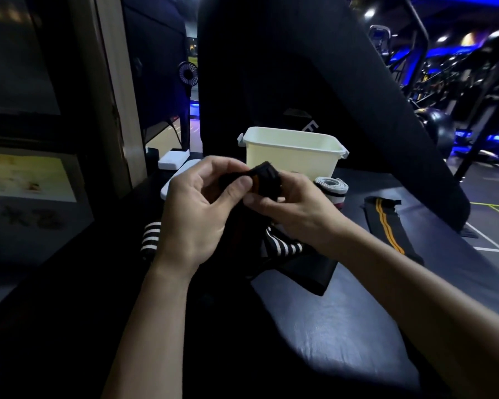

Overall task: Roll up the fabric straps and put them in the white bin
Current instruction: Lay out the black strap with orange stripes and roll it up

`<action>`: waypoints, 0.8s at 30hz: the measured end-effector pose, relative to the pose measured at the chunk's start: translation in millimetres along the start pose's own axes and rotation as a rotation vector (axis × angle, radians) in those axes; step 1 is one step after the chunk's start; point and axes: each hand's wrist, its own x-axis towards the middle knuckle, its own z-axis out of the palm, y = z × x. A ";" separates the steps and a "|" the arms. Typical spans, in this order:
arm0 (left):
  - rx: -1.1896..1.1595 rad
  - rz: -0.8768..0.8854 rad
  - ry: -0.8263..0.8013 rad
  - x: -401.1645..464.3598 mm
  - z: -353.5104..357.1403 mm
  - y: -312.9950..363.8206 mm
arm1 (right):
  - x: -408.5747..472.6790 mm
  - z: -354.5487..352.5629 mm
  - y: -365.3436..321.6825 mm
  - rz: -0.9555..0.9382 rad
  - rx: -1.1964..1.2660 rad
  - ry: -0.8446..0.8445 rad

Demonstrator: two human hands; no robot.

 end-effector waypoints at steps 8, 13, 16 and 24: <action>0.351 -0.226 -0.482 -9.1 10.2 -9.3 | -10.2 -63.4 -32.2 0.095 0.073 0.453; 0.377 -0.248 -0.674 -15.9 27.1 -14.9 | -14.7 -105.3 -40.7 0.103 0.028 0.656; 0.315 -0.298 -0.760 -17.3 31.9 -15.0 | -22.4 -140.1 -41.0 0.102 0.022 0.824; 0.189 -0.280 -0.666 -18.2 44.0 -13.8 | -71.7 -204.3 -7.9 0.359 0.123 1.071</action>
